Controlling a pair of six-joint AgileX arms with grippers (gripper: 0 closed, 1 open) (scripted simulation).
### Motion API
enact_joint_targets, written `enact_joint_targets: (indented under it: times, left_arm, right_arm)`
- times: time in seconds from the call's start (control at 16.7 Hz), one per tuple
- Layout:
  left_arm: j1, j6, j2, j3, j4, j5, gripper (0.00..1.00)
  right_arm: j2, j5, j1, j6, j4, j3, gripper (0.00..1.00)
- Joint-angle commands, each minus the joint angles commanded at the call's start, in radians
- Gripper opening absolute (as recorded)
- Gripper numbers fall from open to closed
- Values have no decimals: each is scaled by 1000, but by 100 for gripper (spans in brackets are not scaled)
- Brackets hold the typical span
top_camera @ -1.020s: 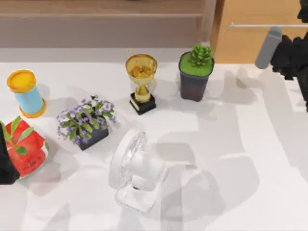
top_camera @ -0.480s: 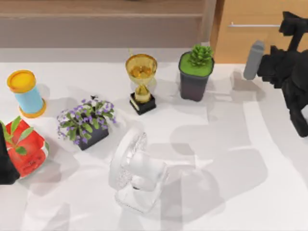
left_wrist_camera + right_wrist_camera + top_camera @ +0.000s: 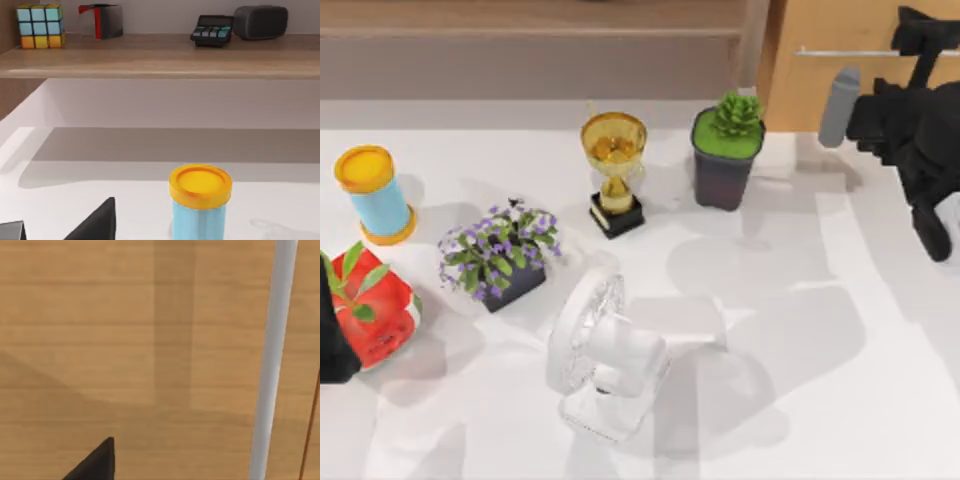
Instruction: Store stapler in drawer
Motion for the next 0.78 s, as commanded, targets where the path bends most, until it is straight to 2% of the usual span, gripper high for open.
enact_joint_targets:
  times: [0.24,0.78]
  left_arm:
    - [0,0,0,0,0,0,100]
    - [0,0,0,0,0,0,100]
  right_arm:
    - [4,-1,-1,0,-5,9,100]
    - [4,-1,-1,0,-5,9,32]
